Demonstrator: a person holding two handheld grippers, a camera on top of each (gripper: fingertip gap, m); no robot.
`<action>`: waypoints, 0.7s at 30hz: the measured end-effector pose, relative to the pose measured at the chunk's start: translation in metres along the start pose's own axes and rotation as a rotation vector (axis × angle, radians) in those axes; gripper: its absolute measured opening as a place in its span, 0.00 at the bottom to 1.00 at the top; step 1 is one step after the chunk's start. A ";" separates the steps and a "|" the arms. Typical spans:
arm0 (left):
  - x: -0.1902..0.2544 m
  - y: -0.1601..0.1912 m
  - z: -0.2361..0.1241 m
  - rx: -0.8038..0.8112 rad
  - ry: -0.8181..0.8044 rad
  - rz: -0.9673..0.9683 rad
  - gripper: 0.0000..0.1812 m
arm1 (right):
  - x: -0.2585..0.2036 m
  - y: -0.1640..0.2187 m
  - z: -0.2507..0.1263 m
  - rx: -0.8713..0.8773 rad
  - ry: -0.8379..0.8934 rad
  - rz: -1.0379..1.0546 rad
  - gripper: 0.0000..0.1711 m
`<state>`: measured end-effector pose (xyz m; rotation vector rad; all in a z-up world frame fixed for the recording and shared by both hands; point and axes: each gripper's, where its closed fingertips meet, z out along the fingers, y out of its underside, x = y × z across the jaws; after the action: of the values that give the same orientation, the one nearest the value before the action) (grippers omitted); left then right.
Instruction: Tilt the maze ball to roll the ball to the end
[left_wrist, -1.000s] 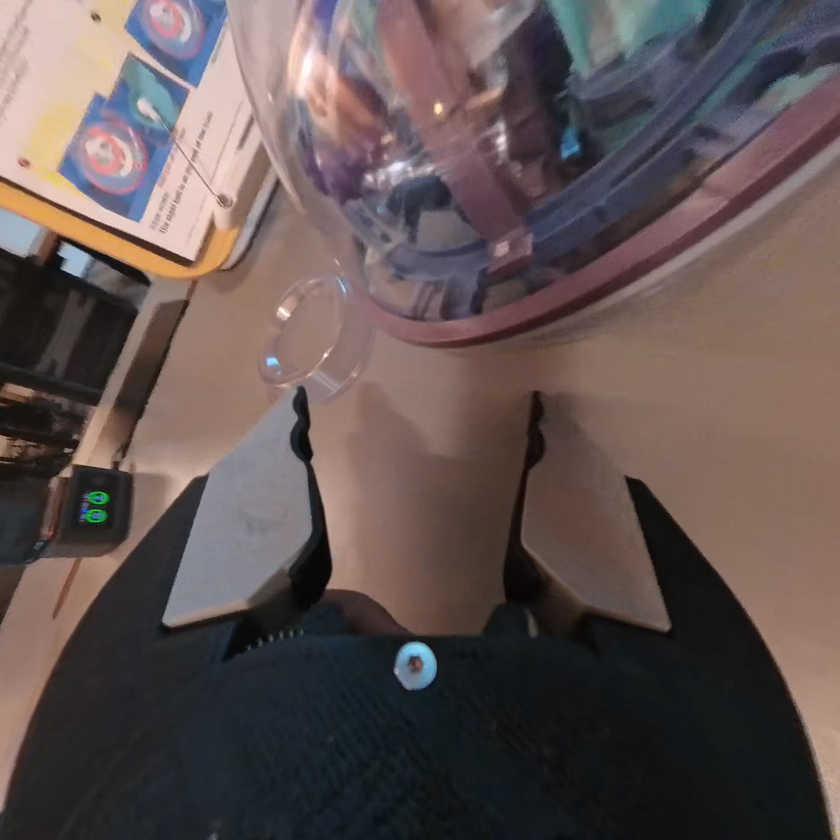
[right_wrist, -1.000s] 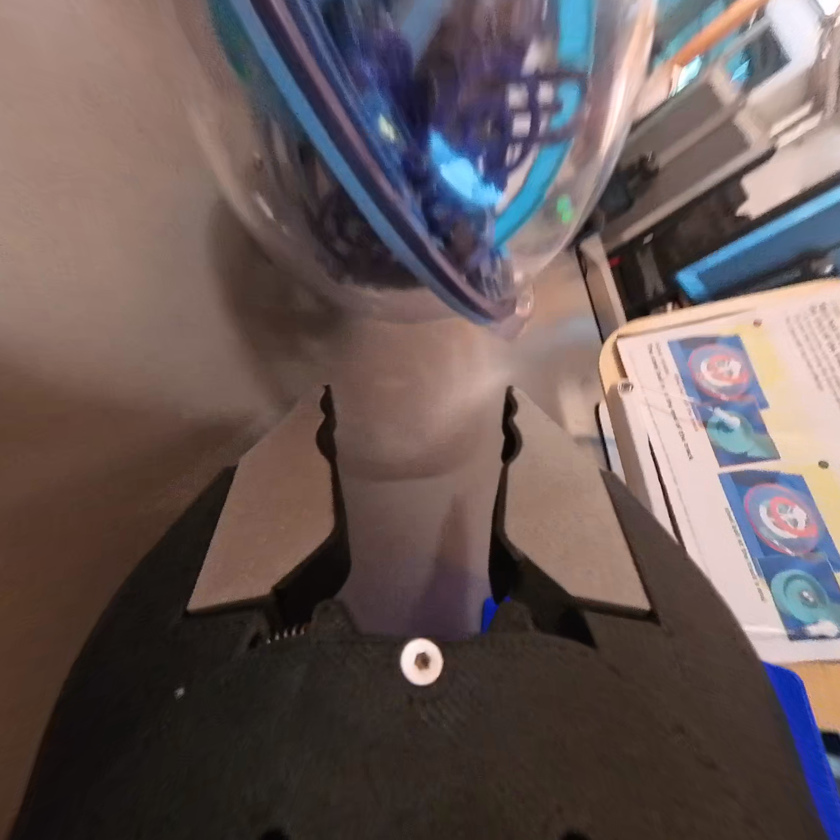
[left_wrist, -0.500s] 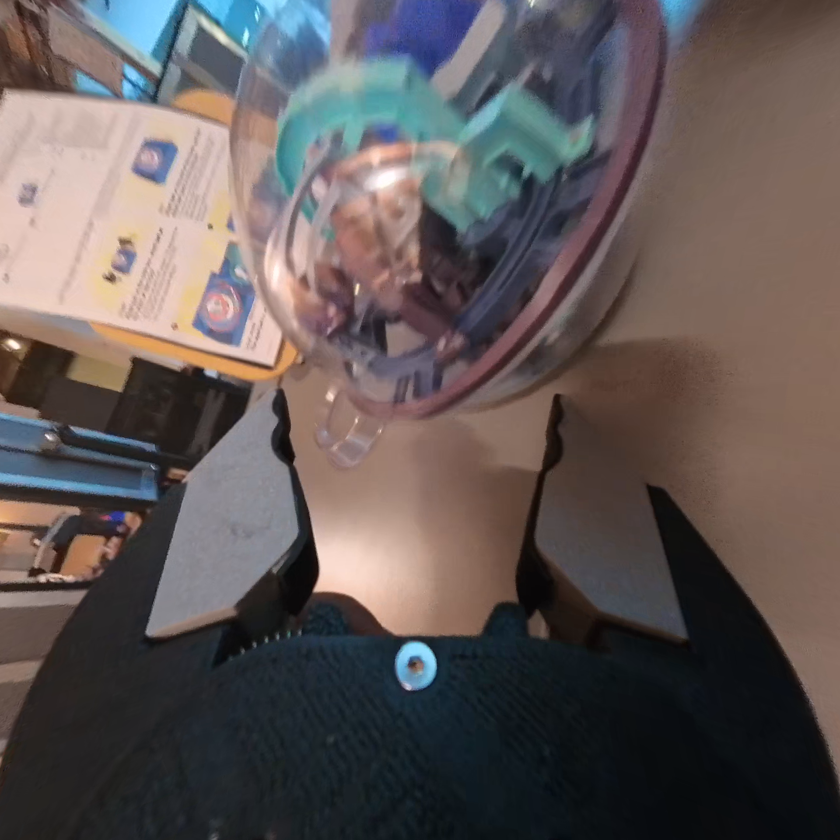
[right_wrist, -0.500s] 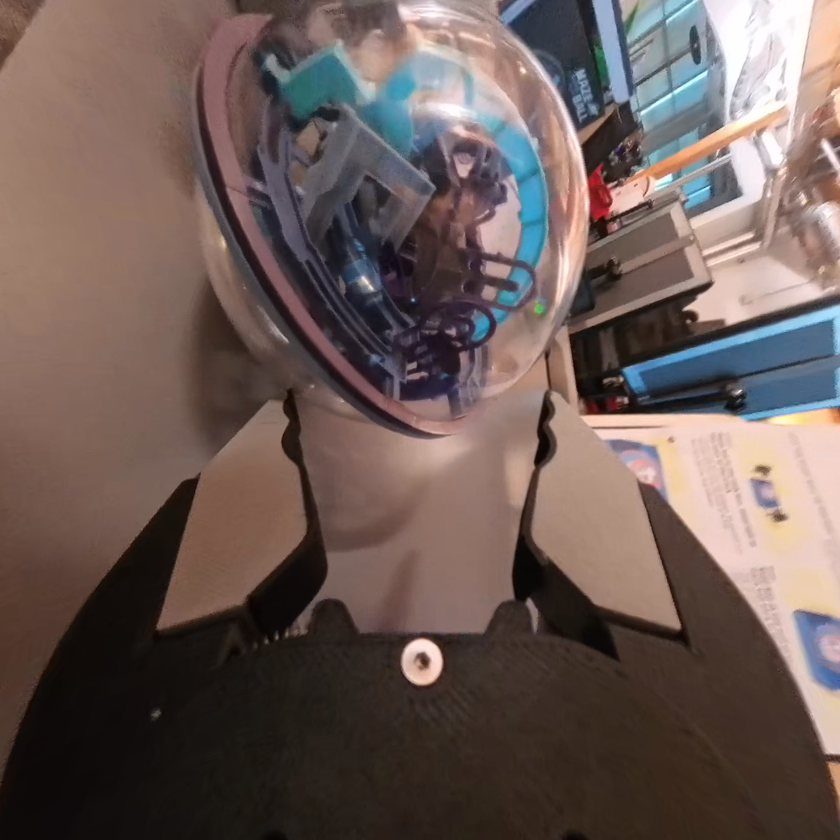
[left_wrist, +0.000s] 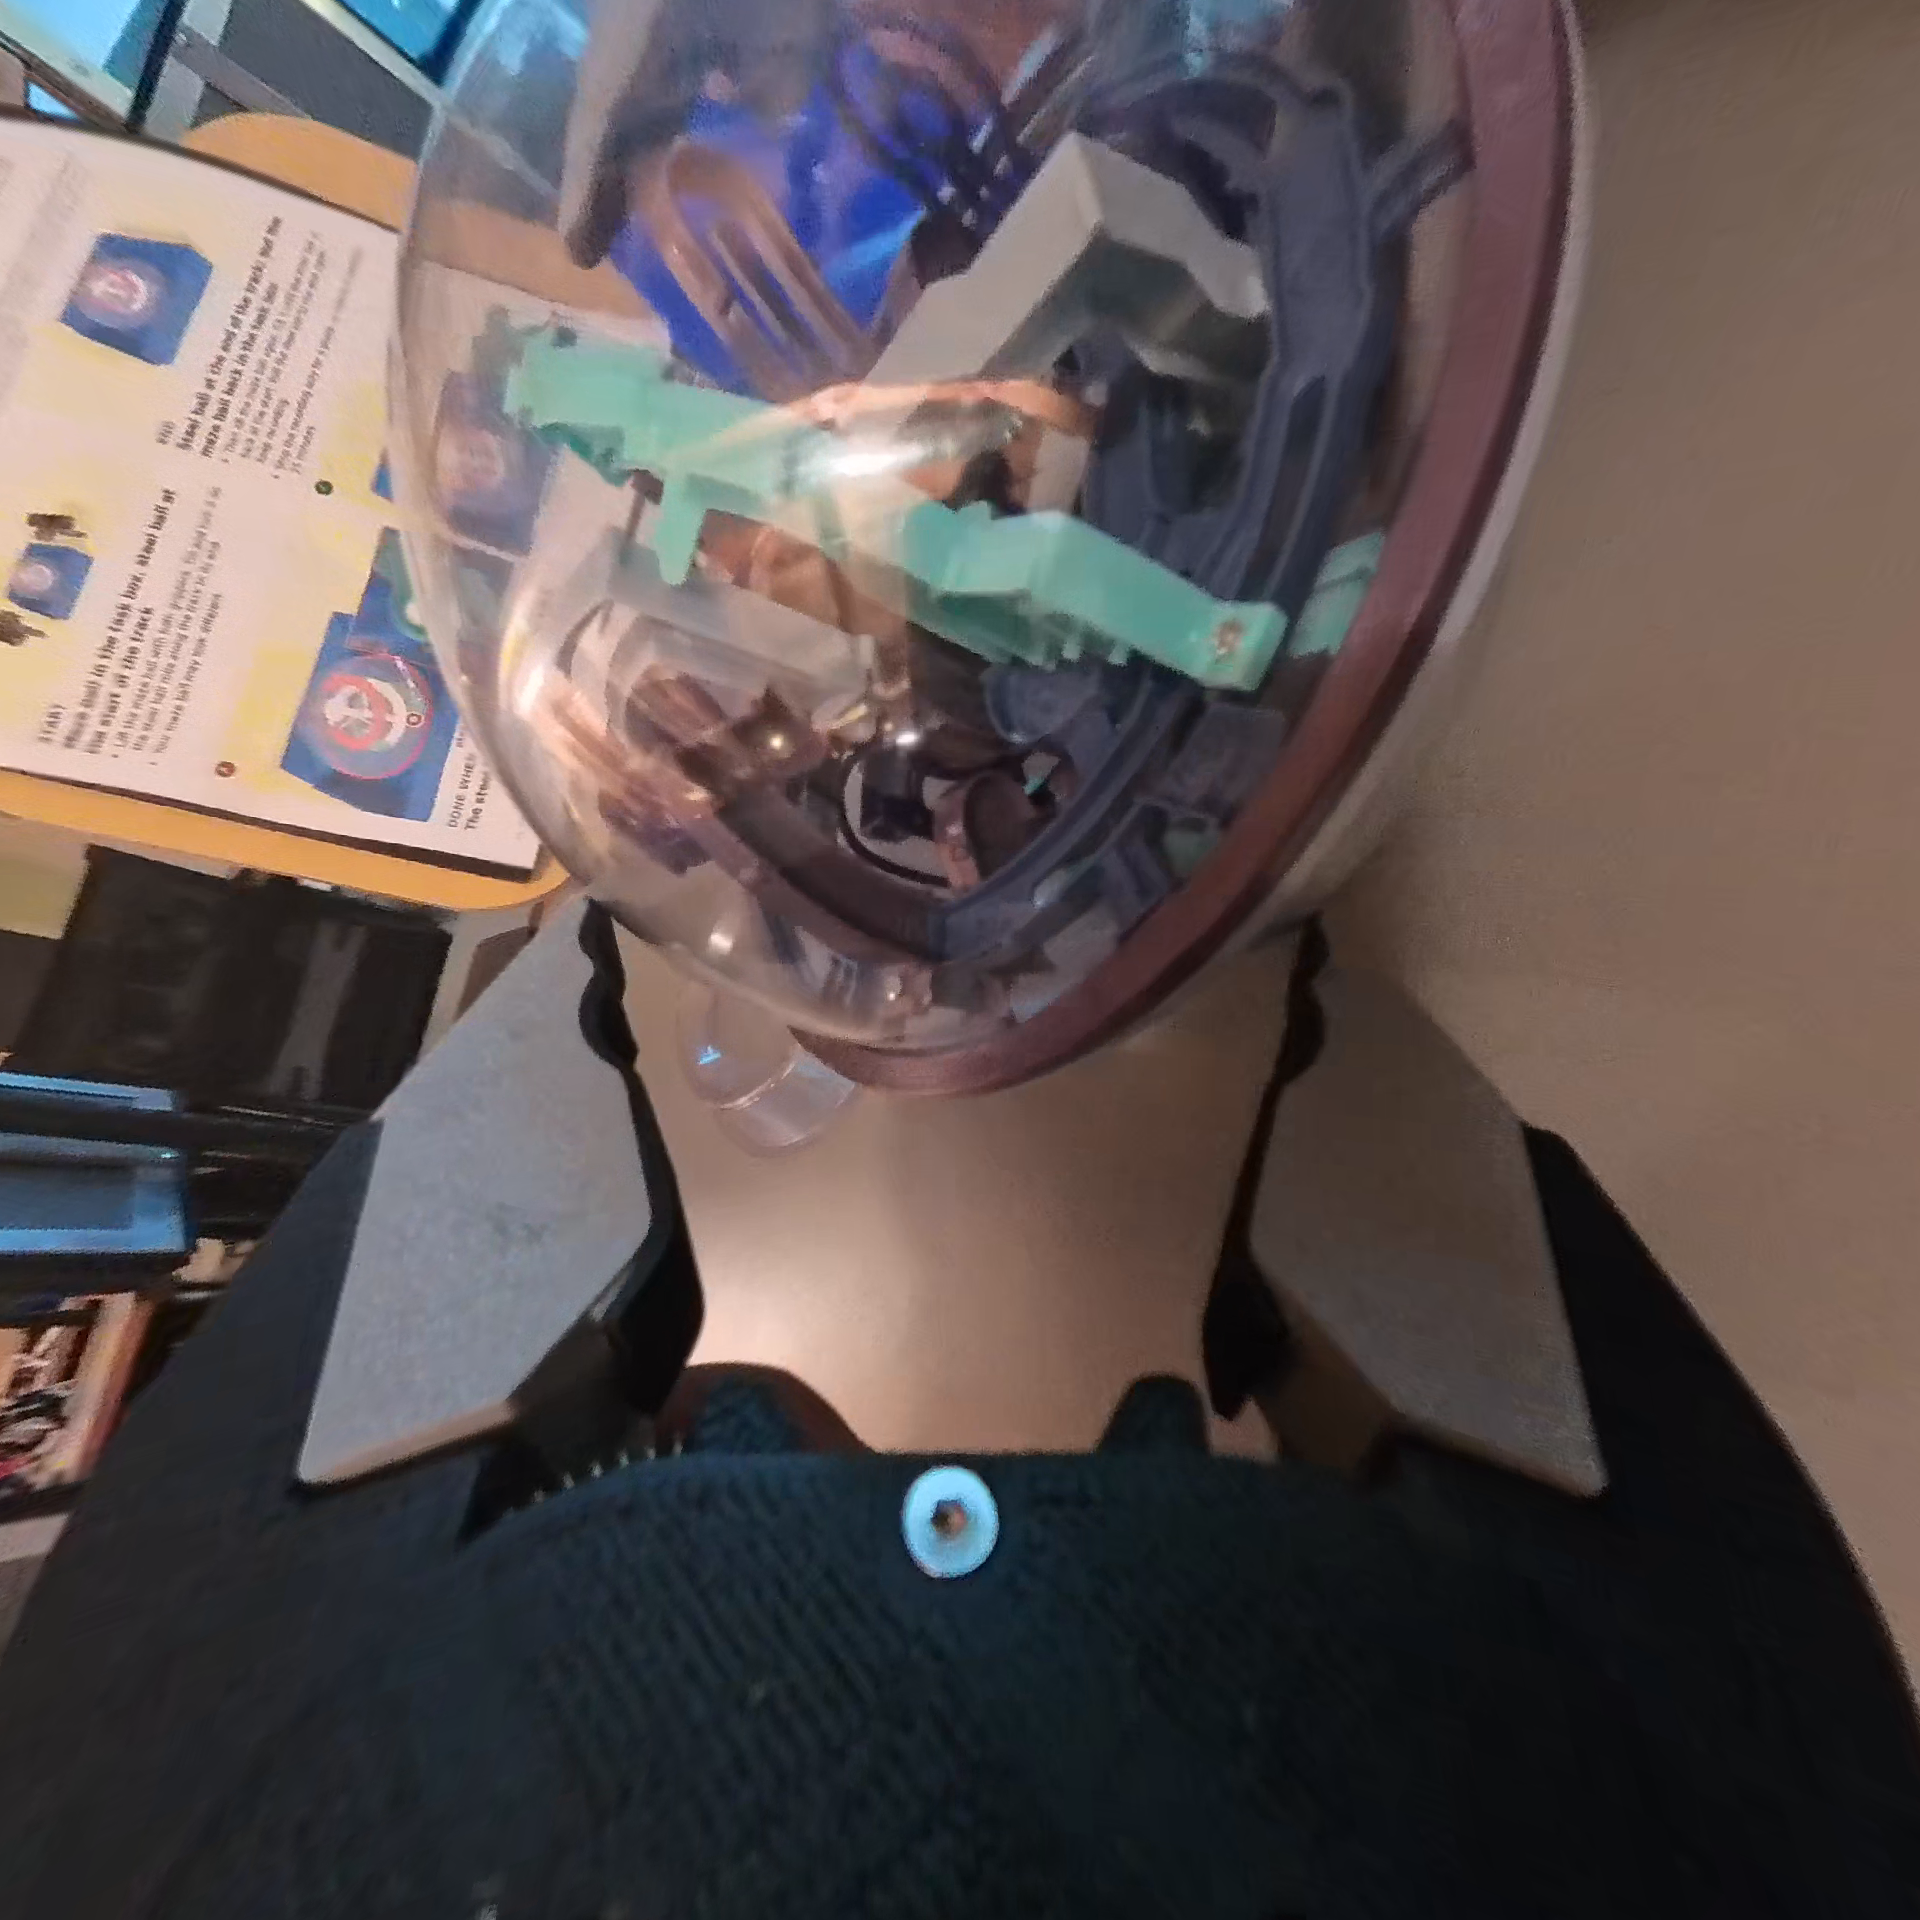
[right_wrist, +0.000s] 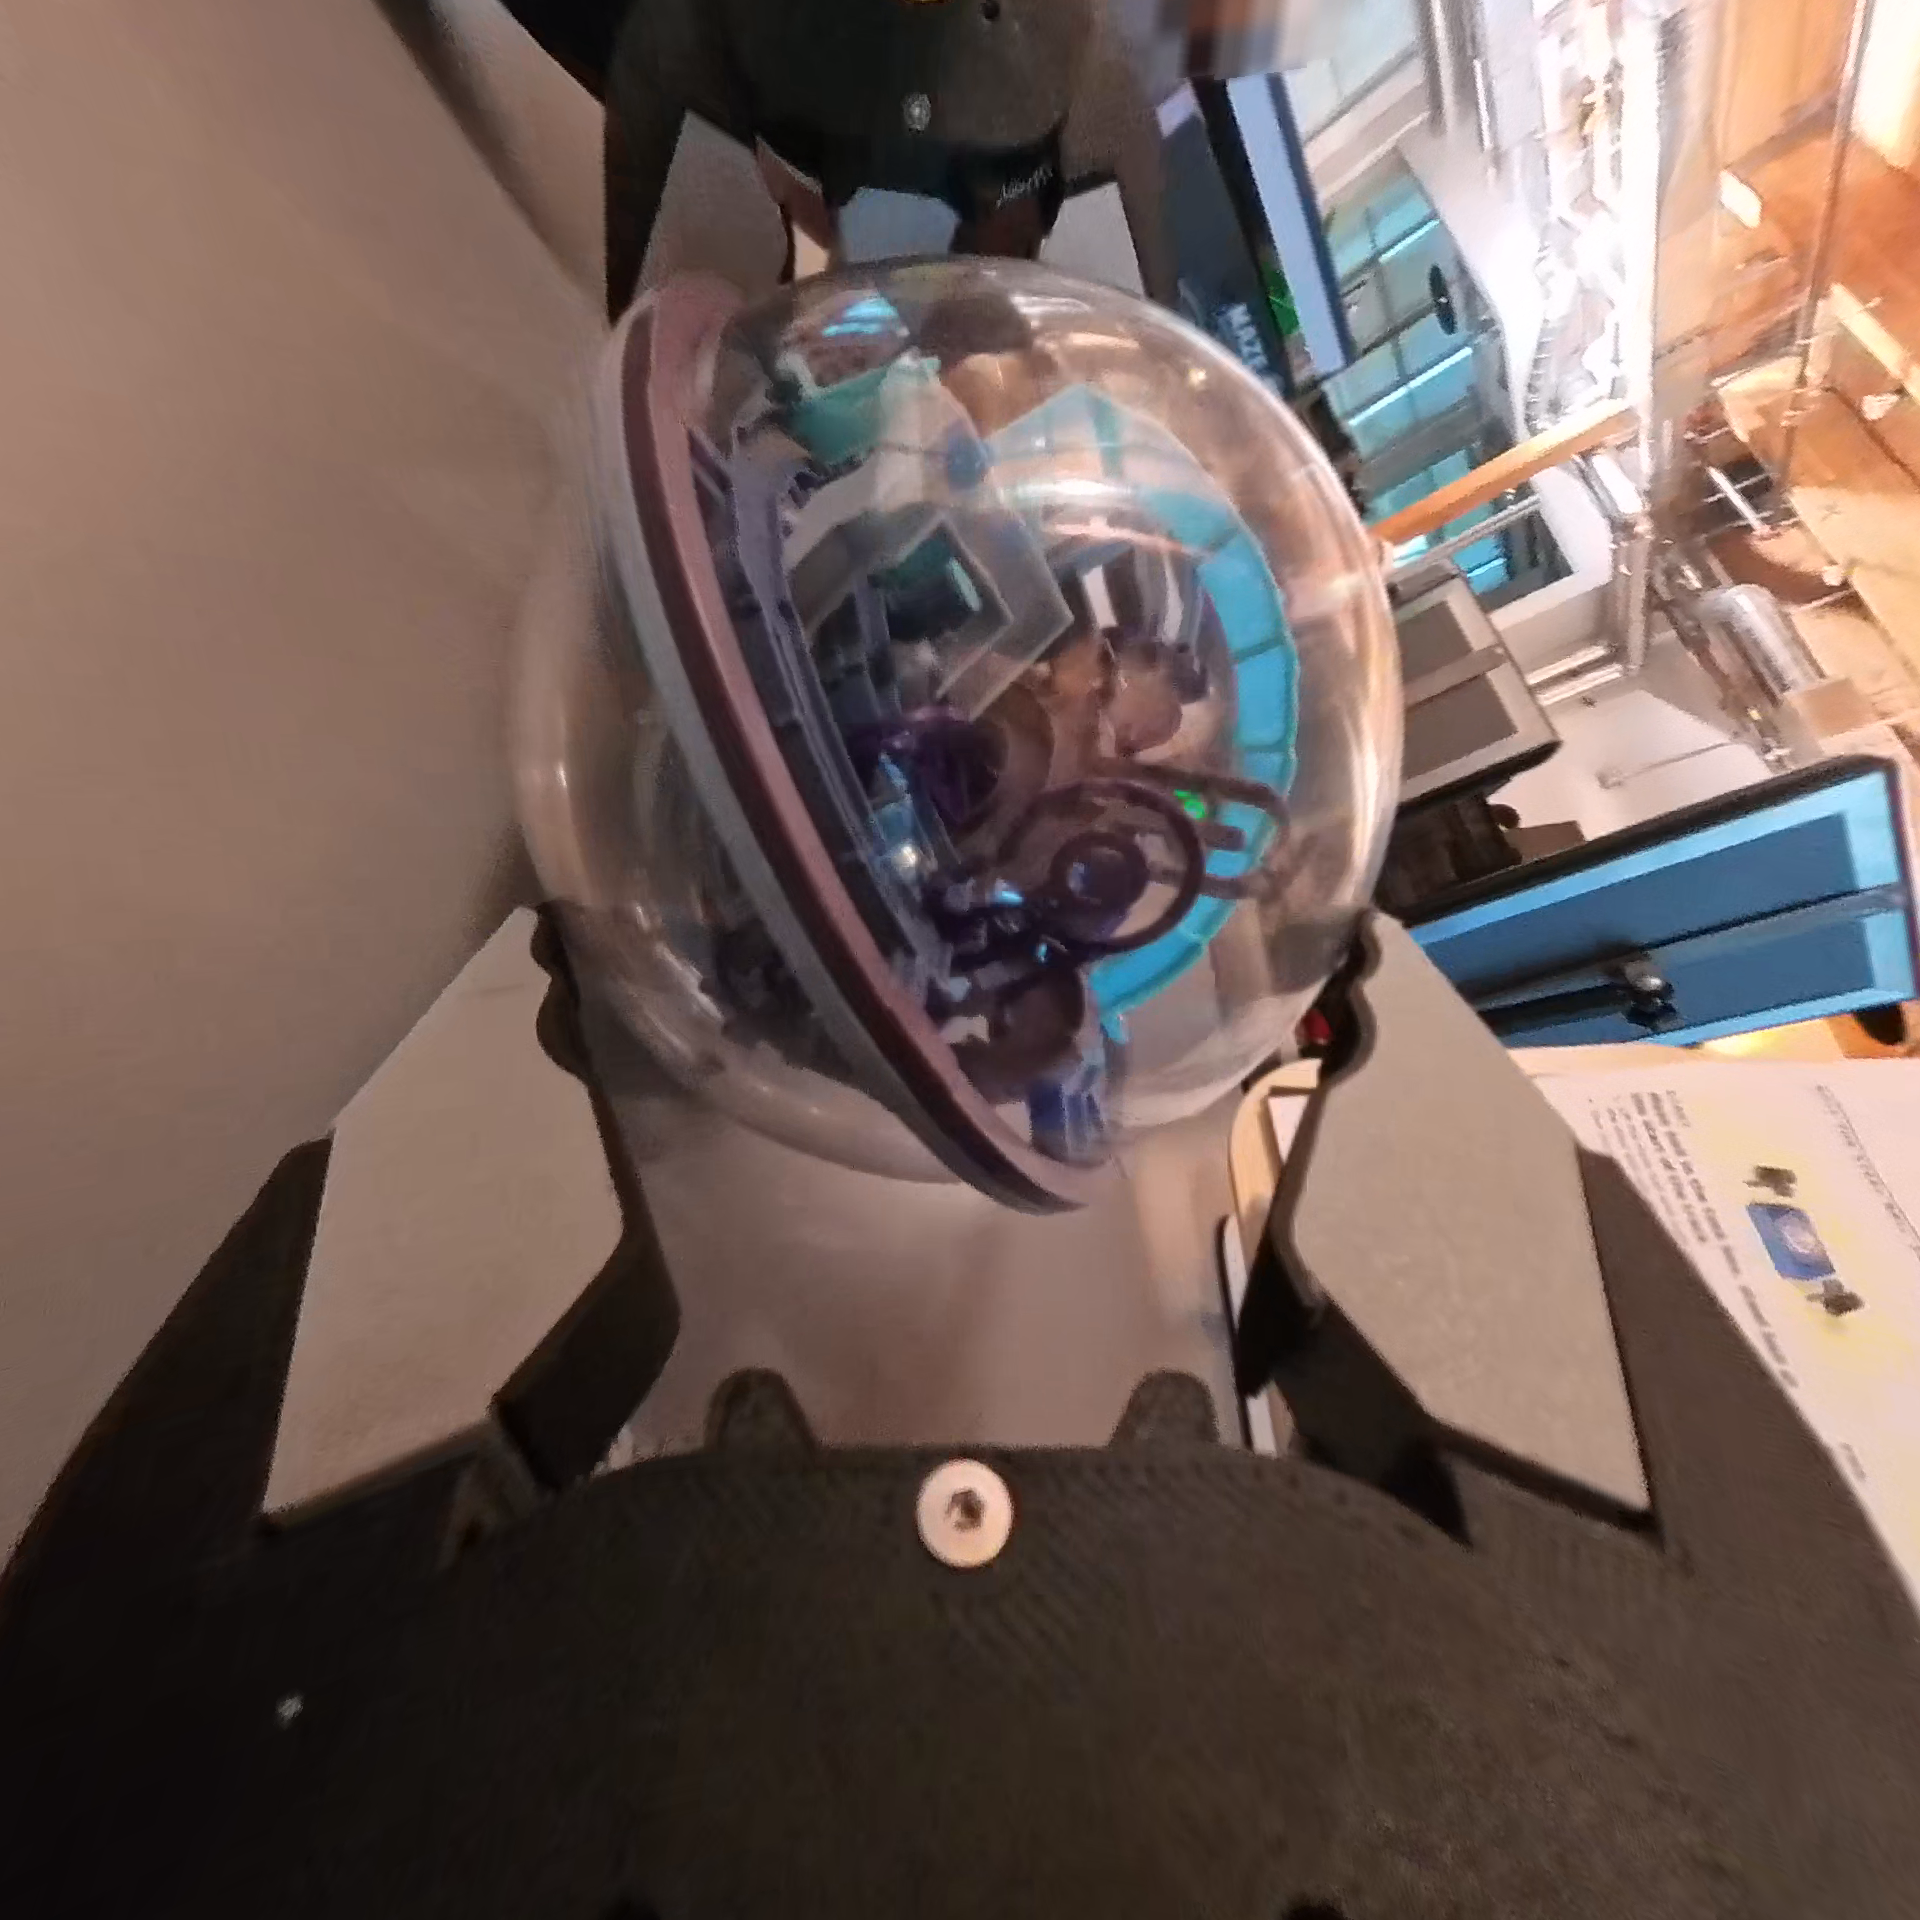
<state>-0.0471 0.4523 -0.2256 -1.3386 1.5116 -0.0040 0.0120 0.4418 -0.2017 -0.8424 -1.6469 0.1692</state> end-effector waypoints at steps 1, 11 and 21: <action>-0.001 0.001 0.002 0.003 0.012 -0.018 0.70 | 0.001 0.001 0.002 0.001 0.010 0.006 0.82; 0.011 0.015 0.022 0.041 0.242 -0.328 0.74 | 0.019 -0.021 0.015 0.163 -0.173 0.422 0.83; -0.019 -0.009 0.008 0.131 0.083 -0.248 0.73 | 0.018 0.019 0.015 0.058 -0.204 0.413 0.83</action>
<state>-0.0391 0.4678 -0.2113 -1.4253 1.3800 -0.3142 0.0064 0.4714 -0.2014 -1.1438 -1.6281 0.6049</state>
